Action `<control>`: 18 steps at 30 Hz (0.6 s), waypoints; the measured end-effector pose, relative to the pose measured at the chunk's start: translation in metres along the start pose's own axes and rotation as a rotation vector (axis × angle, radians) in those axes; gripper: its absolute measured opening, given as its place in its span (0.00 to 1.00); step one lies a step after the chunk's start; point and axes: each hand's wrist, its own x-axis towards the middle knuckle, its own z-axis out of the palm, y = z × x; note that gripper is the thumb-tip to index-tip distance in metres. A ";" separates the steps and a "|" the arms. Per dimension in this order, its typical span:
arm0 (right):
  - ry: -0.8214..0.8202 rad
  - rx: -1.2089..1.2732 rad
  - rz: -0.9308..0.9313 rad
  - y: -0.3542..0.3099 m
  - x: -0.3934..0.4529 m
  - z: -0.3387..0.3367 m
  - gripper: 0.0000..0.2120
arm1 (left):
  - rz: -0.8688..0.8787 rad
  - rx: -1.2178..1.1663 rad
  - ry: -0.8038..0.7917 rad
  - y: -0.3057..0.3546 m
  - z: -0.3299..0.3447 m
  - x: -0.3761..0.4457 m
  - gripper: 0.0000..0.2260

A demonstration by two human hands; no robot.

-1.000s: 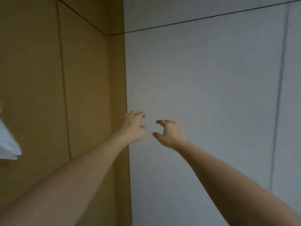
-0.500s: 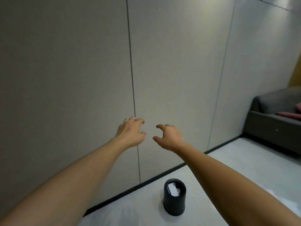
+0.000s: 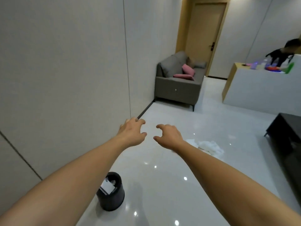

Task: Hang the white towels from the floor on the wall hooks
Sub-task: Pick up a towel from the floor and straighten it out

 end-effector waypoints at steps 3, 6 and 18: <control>-0.037 0.026 0.138 0.030 0.024 0.014 0.28 | 0.071 -0.029 -0.101 -0.002 0.030 0.050 0.23; -0.073 0.080 0.280 0.060 0.039 0.033 0.28 | 0.132 -0.043 -0.191 -0.003 0.059 0.099 0.23; -0.157 0.182 0.617 0.209 0.104 0.087 0.28 | 0.289 -0.009 -0.463 0.054 0.196 0.243 0.22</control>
